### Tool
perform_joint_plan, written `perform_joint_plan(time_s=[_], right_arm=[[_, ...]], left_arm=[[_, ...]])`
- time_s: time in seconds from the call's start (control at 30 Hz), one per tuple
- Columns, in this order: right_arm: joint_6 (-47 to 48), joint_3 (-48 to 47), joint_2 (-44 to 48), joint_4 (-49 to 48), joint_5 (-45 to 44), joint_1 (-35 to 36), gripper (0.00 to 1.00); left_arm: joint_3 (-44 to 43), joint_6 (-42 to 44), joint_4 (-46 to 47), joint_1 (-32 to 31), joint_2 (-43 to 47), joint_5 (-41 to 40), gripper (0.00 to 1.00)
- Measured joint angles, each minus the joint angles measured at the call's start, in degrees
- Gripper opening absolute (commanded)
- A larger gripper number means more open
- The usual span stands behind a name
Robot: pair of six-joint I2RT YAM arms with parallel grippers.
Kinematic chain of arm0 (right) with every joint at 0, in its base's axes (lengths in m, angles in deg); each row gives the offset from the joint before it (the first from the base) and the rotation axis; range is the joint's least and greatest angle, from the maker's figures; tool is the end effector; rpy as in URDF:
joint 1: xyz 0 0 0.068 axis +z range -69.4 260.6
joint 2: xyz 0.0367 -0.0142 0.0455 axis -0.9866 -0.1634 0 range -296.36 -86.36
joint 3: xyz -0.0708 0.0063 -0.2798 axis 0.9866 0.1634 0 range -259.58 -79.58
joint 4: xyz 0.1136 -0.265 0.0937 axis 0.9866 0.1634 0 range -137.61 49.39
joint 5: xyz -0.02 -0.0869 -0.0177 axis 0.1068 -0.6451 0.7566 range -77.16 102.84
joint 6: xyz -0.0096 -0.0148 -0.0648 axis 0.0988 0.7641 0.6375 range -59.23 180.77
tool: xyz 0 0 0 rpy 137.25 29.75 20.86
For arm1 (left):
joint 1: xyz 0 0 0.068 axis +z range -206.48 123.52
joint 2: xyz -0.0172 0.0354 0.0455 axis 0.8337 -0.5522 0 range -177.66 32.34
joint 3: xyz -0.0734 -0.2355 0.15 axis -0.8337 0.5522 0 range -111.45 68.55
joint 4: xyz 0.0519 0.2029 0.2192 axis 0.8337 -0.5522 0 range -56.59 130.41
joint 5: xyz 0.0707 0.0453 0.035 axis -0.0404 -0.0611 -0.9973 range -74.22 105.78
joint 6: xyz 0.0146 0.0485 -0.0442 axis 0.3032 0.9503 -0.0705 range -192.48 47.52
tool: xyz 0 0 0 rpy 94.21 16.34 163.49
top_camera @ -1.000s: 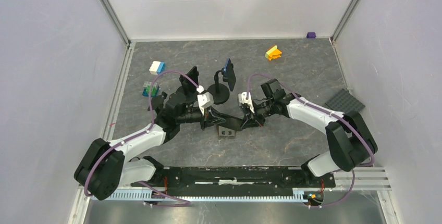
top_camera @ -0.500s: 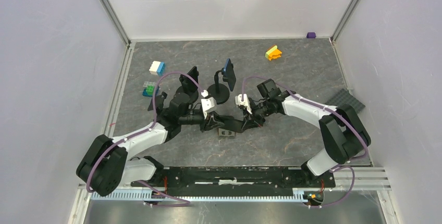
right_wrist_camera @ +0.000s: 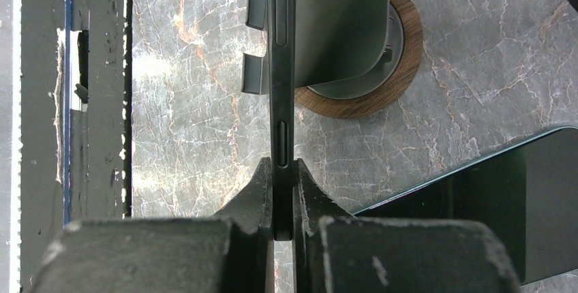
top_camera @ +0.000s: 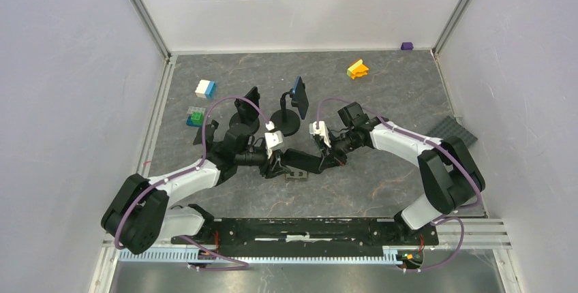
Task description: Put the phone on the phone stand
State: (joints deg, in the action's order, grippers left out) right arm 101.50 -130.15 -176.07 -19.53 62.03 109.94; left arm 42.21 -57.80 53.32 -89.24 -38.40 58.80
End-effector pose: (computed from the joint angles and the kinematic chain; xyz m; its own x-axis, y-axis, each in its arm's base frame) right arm 0.2616 0.1935 0.1574 -0.2335 -0.6205 -0.7486 -0.9607 0.0283 0.2763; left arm 0.2095 -0.1784 0.1596 -0.2008 0.3494 -0.9152 0.9673 0.2187 -0.1287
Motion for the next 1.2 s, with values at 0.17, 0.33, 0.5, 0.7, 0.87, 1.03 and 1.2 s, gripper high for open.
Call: perform_joint_plan(time_s=[0.17,0.33,0.5,0.7,0.87,1.03,1.2], right_arm=[[-2.4,0.04,0.02,-1.84,0.92,0.02,0.0],[-8.26,2.21,0.33,-9.27,3.76,0.0,0.0],[-18.82,8.61,1.16,-22.47,6.56,0.0,0.0],[-36.46,17.88,3.06,-44.17,8.72,0.02,0.0],[-48.68,20.87,3.34,-58.53,9.73,0.0,0.0],[-60.94,22.8,2.97,-73.55,10.93,-0.04,0.0],[-73.75,23.47,-1.09,-90.25,11.93,-0.11,0.0]], left_arm=[[0.0,-0.24,-0.37,0.04,0.33,-0.72,0.62],[-0.35,-2.67,0.74,1.6,1.25,-0.61,0.6],[-1.57,-9.01,5.16,5.68,1.2,1.31,0.58],[-2.16,-19.54,13.97,9.99,-0.96,4.83,0.59],[-2.16,-28.48,22.4,11.56,-3.63,7.13,0.67],[-2.14,-36.06,31.82,11.82,-5.07,8.55,0.67],[-2.08,-42.58,40.94,11.82,-6.95,9.57,0.55]])
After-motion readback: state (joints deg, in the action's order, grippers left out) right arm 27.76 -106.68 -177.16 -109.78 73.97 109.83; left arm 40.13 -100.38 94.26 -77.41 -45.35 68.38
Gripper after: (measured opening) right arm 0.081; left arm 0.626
